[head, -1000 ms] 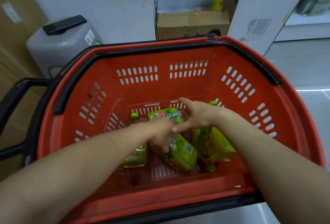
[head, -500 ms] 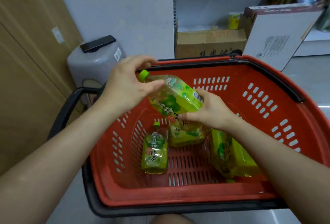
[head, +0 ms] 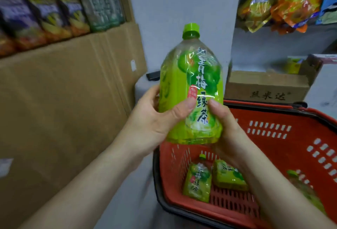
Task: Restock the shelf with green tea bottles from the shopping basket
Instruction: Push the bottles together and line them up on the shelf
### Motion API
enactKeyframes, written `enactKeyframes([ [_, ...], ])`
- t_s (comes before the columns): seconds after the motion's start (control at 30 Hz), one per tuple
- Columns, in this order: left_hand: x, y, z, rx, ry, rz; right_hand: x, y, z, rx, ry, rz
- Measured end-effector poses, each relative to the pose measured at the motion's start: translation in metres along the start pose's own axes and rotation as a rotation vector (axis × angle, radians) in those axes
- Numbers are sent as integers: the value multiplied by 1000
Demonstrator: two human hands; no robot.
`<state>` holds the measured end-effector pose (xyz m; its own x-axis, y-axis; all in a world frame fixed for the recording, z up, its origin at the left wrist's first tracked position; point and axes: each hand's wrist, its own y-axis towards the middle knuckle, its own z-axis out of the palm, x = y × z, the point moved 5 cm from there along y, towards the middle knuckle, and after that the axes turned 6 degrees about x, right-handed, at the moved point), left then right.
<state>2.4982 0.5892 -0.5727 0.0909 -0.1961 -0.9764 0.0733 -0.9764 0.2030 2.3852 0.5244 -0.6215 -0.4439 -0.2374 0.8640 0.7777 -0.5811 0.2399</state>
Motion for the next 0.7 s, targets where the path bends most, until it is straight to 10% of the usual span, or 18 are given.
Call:
enactKeyframes([
  [0.37,-68,-140,-164,-710,134,45,-42,97,187,379,-541,-119],
  [0.7,-176,-273,-230,-1253,530,178,-80,116,325,691,-442,-280],
])
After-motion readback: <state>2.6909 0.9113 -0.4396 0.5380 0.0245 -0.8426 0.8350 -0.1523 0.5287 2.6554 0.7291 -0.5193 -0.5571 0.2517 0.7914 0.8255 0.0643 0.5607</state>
